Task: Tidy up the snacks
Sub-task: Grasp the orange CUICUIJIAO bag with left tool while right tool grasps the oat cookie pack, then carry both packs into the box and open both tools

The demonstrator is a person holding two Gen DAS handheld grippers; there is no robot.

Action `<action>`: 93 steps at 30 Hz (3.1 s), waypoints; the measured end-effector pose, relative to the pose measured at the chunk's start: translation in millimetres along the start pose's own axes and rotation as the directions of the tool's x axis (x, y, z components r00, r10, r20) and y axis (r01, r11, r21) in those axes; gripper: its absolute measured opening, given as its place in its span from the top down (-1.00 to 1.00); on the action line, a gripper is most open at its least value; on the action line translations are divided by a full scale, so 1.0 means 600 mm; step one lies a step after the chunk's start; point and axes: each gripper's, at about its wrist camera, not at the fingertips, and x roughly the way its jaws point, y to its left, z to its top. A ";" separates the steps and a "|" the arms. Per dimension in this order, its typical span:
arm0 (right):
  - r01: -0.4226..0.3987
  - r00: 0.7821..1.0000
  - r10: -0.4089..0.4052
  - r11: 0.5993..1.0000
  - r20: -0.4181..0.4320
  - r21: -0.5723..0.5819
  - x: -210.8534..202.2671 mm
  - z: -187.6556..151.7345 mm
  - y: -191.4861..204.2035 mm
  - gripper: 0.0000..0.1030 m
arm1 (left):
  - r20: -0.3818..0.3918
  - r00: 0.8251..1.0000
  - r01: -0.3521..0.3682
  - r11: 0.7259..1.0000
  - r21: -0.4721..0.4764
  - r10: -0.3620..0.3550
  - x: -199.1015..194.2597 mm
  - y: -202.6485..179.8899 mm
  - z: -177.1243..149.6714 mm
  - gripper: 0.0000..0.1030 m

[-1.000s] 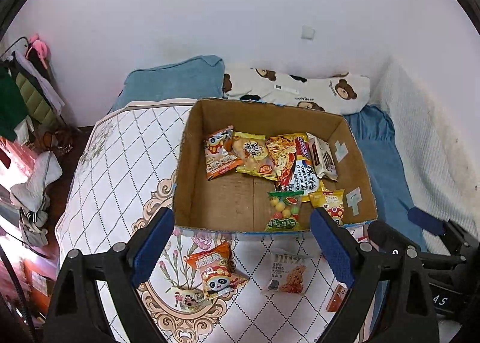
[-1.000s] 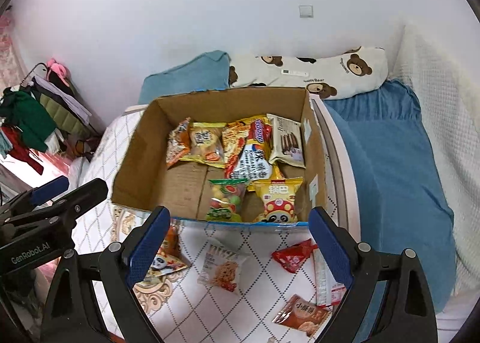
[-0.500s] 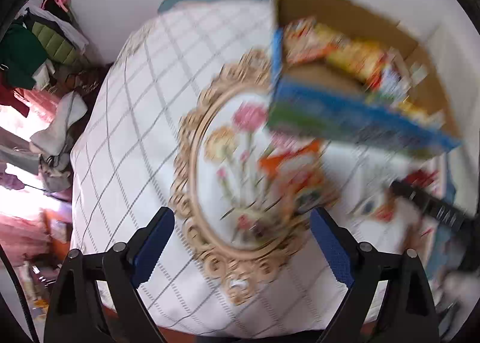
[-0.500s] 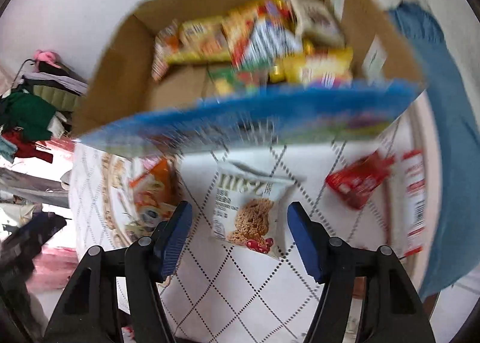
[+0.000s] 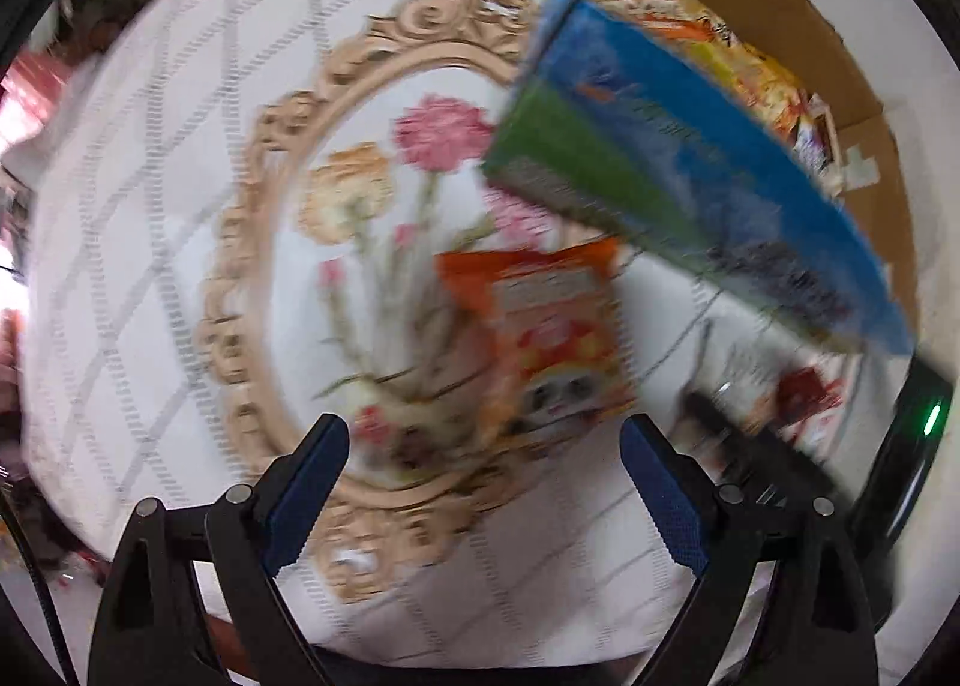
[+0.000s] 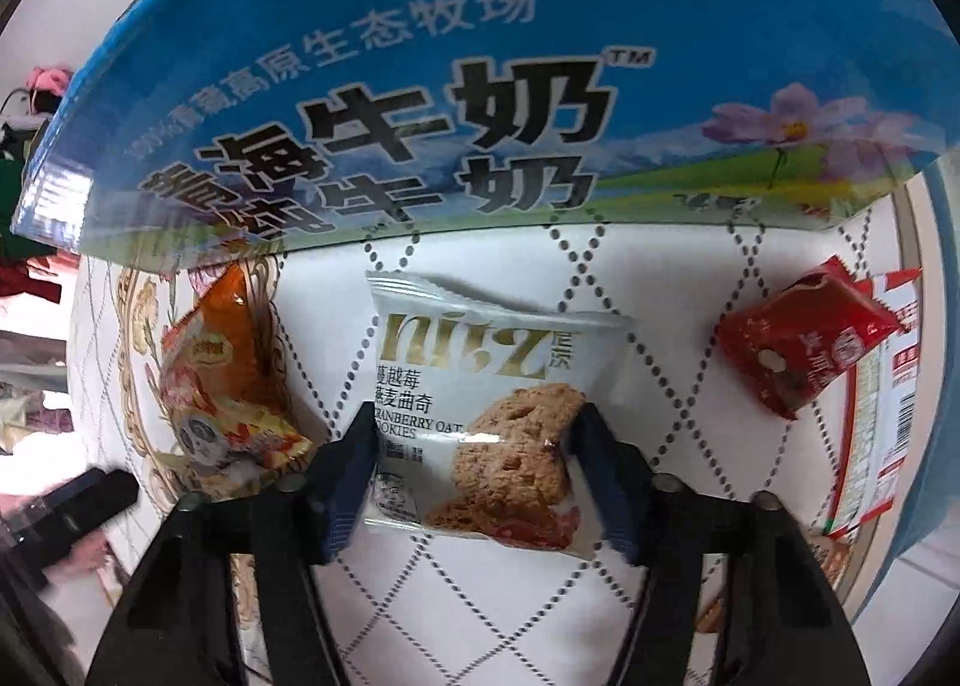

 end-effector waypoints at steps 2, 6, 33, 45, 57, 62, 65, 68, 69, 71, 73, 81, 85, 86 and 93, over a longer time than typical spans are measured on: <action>0.008 1.000 -0.008 1.000 -0.005 -0.021 -0.002 -0.013 -0.003 -0.19 | -0.042 0.999 0.030 0.999 -0.022 -0.031 0.024 -0.015 0.016 -0.80; 0.011 1.000 -0.012 0.999 -0.026 -0.031 -0.010 -0.038 -0.012 -0.19 | -0.072 0.997 0.019 0.999 -0.031 -0.021 0.066 -0.035 0.038 -0.73; -0.010 0.992 0.008 1.000 -0.128 -0.019 0.008 -0.125 -0.063 -0.20 | -0.135 0.983 -0.099 0.974 0.202 0.128 0.177 -0.105 -0.101 0.01; -0.057 0.994 0.055 0.998 -0.093 -0.021 -0.010 -0.117 -0.044 -0.06 | -0.041 0.997 -0.050 0.970 0.238 0.062 0.062 -0.113 -0.106 0.19; -0.269 0.948 0.280 0.959 0.148 -0.094 -0.241 0.018 0.014 -0.06 | 0.169 0.984 -0.001 0.933 0.360 -0.064 -0.196 -0.212 0.044 0.19; -0.242 0.942 0.261 0.964 0.214 -0.108 -0.254 0.126 0.034 -0.06 | 0.150 0.988 -0.089 0.916 0.390 0.032 -0.173 -0.219 0.158 0.18; -0.251 0.945 0.262 0.965 0.195 -0.080 -0.228 0.175 0.037 -0.06 | 0.108 0.988 -0.147 0.896 0.418 0.111 -0.130 -0.223 0.210 0.18; -0.261 0.952 0.265 0.964 0.155 -0.044 -0.190 0.205 0.043 -0.06 | 0.050 0.986 -0.165 0.891 0.423 0.159 -0.092 -0.229 0.254 0.18; -0.267 0.954 0.269 0.963 0.130 -0.030 -0.171 0.216 0.046 -0.06 | 0.035 0.984 -0.172 0.893 0.416 0.173 -0.080 -0.228 0.267 0.18; -0.271 0.957 0.271 0.962 0.104 -0.008 -0.142 0.225 0.048 -0.06 | 0.008 0.981 -0.181 0.889 0.421 0.196 -0.060 -0.231 0.281 0.18; -0.272 0.960 0.270 0.962 0.078 0.008 -0.118 0.231 0.053 -0.06 | -0.019 0.977 -0.185 0.885 0.427 0.214 -0.043 -0.231 0.290 0.18; -0.258 0.965 0.260 0.964 -0.033 0.060 -0.045 0.254 0.063 -0.95 | -0.097 0.967 -0.180 0.901 0.395 0.236 -0.005 -0.213 0.301 -0.37; -0.216 0.973 0.220 0.974 -0.070 0.066 -0.025 0.256 0.056 -0.95 | -0.086 0.970 -0.178 0.902 0.394 0.228 -0.003 -0.210 0.302 -0.64; -0.214 0.973 0.219 0.974 -0.073 0.070 -0.023 0.255 0.051 -0.95 | -0.094 0.970 -0.173 0.904 0.391 0.226 -0.002 -0.209 0.304 -0.64; -0.121 0.990 0.126 0.989 -0.061 0.082 -0.030 0.260 0.009 -0.95 | -0.088 0.973 -0.166 0.909 0.381 0.214 0.005 -0.196 0.295 -0.64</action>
